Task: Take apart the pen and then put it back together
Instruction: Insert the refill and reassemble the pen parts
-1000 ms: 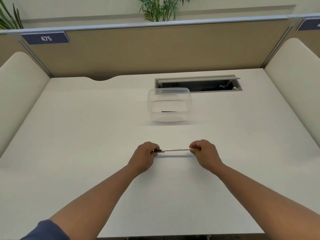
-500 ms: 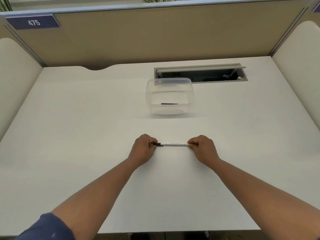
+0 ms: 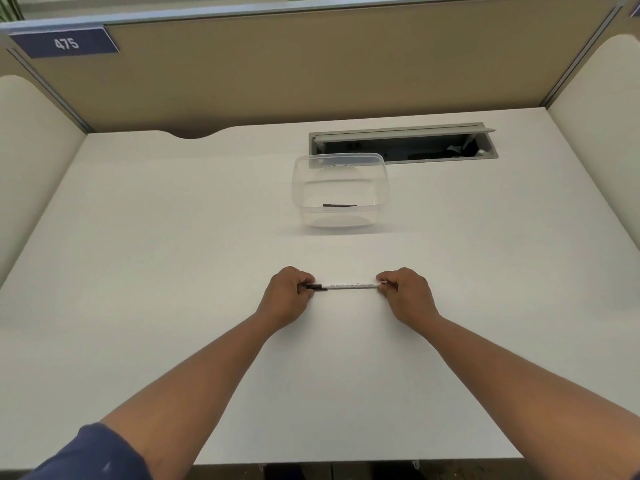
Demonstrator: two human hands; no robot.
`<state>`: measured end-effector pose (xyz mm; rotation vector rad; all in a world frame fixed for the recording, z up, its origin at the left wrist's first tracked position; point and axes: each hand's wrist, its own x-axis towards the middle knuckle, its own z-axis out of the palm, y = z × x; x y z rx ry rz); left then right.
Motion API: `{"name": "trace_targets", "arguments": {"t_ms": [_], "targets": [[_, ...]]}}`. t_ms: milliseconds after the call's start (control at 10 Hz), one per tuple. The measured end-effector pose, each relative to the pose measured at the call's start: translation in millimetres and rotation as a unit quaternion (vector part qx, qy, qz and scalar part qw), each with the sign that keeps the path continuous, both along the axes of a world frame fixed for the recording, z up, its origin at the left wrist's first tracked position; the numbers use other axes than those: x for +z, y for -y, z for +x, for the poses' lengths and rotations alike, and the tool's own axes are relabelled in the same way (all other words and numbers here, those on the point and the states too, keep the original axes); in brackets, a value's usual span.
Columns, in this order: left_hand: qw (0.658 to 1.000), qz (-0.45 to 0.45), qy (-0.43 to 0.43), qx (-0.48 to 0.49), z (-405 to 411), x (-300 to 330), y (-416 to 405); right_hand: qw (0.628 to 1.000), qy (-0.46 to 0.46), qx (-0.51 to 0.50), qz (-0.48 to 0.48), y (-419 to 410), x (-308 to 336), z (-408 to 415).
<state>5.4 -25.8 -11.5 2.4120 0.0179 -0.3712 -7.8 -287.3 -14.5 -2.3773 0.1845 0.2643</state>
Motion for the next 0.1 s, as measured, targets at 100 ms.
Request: {"name": "trace_targets", "arguments": {"t_ms": [100], "targets": [[1.000, -0.007, -0.001, 0.005, 2.3, -1.6, -0.1, 1.000, 0.000, -0.006, 0.003, 1.6, -4.3, 1.9]]}}
